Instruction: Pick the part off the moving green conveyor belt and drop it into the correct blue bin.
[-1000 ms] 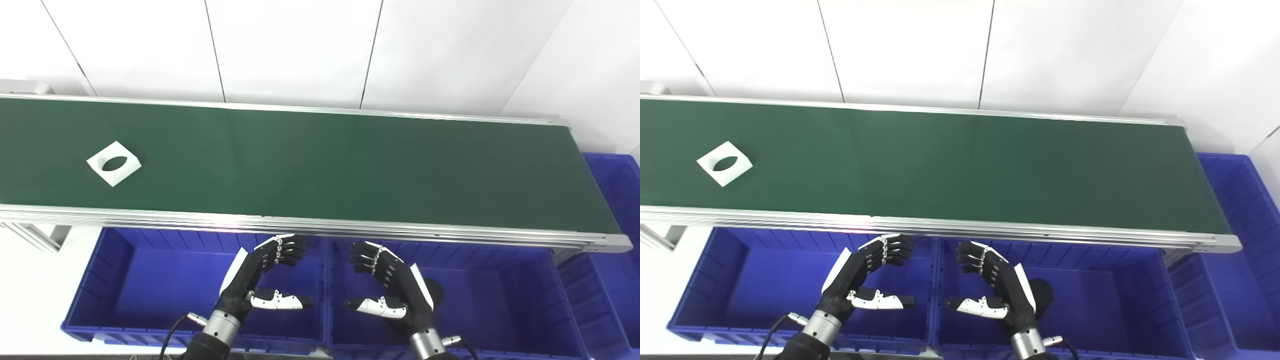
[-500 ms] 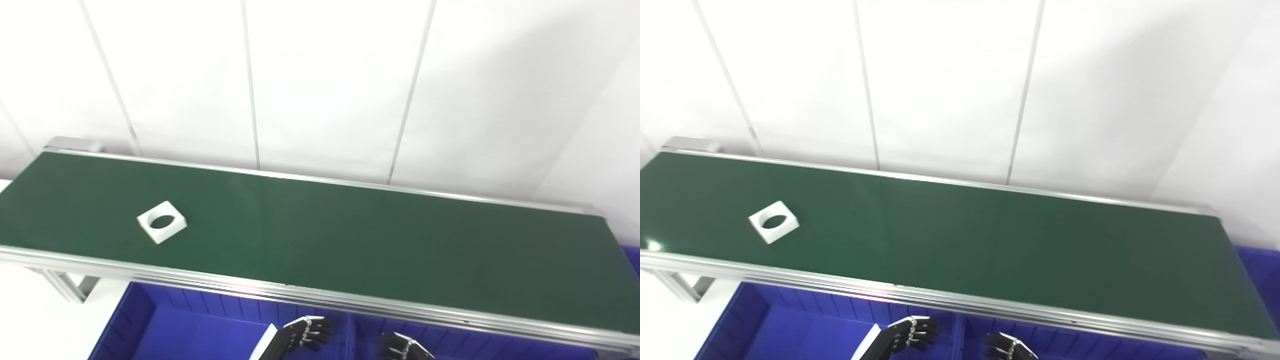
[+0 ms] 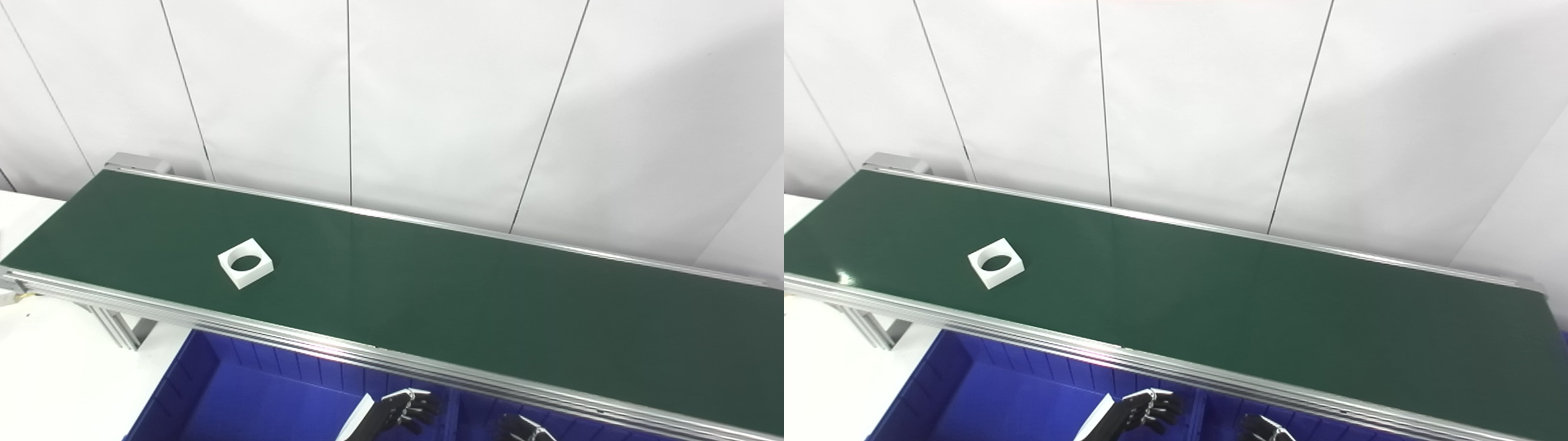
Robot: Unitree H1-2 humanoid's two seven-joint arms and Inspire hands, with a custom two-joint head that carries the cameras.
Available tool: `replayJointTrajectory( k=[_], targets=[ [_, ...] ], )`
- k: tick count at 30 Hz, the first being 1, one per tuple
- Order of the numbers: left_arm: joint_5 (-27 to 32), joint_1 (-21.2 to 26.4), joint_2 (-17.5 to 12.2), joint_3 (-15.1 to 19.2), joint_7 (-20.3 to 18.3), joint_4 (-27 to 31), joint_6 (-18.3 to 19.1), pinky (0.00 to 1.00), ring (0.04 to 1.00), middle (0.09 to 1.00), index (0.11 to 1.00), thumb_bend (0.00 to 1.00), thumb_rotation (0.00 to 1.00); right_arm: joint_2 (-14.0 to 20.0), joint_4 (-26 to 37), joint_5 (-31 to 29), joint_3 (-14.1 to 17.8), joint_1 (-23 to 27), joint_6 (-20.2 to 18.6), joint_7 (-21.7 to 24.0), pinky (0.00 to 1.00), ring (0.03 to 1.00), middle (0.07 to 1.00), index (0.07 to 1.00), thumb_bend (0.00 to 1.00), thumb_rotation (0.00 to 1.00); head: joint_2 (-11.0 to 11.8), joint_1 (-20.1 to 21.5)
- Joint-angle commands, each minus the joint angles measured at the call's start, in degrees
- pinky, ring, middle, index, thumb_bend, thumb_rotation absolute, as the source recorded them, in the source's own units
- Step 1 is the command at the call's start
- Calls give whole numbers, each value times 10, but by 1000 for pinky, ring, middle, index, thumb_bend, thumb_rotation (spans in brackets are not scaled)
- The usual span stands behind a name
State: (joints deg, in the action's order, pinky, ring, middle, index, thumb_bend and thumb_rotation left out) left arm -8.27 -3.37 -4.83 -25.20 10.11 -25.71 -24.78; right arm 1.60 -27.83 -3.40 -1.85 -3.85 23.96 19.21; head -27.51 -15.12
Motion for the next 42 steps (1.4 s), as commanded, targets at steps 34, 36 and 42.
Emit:
replayJointTrajectory(
  k=[34,36,42],
  targets=[
    [6,-35,-11,-36,-8,227,-21,632,686,721,736,865,163,-20,-32,11,6,34,30,-1,696,741,768,743,968,268,6,-17],
    [11,-37,-10,-37,-18,250,-21,621,683,722,740,868,161,-20,-31,13,4,34,30,-4,690,738,768,745,966,268,6,-18],
    [9,-28,-12,-16,-48,321,-21,617,677,716,743,888,192,-21,-34,17,2,36,30,-8,685,740,770,742,969,280,8,-16]
  ],
)
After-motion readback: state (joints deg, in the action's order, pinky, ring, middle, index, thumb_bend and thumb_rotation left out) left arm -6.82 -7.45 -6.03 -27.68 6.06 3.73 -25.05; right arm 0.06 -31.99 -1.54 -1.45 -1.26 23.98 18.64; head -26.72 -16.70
